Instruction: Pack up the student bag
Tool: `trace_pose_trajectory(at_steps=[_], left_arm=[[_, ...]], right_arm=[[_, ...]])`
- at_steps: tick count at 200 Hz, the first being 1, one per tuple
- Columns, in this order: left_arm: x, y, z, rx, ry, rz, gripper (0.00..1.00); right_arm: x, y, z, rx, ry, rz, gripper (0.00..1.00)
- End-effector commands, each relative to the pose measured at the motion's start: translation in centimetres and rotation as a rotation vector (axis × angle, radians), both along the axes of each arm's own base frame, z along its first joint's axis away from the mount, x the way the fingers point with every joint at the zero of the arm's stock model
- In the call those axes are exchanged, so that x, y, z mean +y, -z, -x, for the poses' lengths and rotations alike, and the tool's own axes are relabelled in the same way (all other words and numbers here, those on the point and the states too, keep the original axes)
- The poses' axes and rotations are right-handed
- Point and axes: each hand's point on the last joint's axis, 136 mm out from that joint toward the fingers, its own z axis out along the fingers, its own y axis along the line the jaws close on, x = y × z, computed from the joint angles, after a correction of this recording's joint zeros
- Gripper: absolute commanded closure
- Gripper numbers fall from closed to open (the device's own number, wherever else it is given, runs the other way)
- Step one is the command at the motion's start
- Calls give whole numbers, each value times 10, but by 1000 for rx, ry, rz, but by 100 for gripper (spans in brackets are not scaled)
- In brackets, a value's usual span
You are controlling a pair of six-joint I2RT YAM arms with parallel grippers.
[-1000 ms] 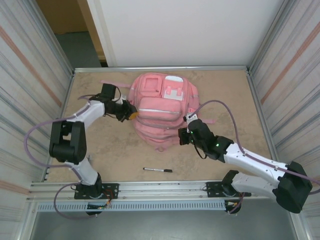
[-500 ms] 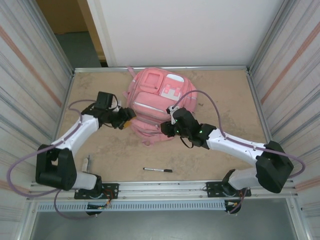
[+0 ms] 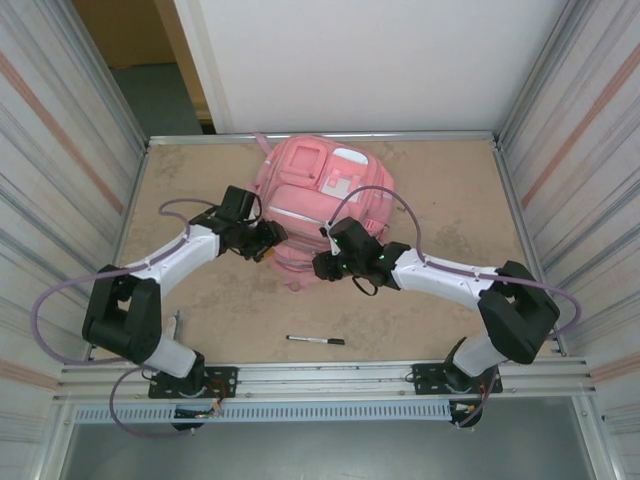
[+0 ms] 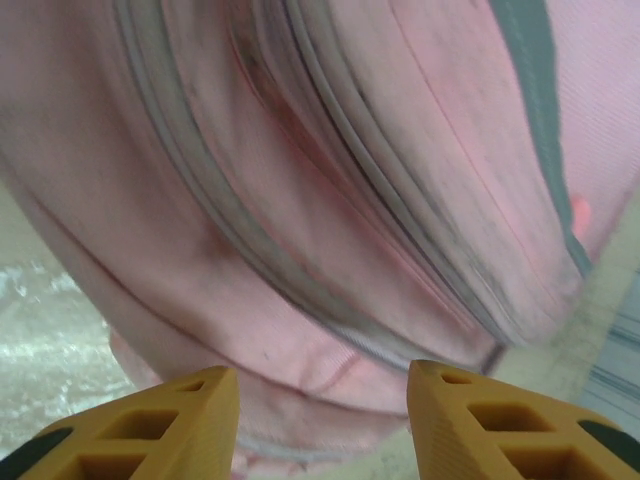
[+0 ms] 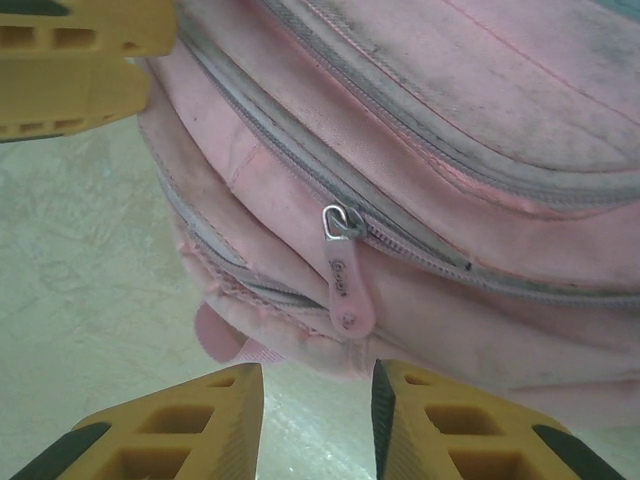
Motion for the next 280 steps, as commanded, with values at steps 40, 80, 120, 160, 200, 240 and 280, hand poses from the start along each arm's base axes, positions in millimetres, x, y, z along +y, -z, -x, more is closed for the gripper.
trace_pose_trajectory(at_steps=[40,80,120,160,200,240,280], left_arm=[[-4,-8,-42,-87,-49,-47,57],[-13,16,-40,-27,-42,-33,75],[-20,-20,-32,-154,-31,-19,100],[-41,-60,-24,-180,66,60,100],[-61,-76,-17,-181,112,144,100],[-64,-87,-13,-200,123,170,100],[-65,-91,-8,-199,135,191,100]], right_arm=[[6,-2,1,0,3,30,67],[0,-1,4,3,14,31,66],[0,0,13,37,-32,71,58],[-29,-14,1,50,-11,189,54],[-33,-12,0,63,-4,219,54],[-47,-4,-21,14,123,298,63],[-48,6,-31,13,159,349,64]])
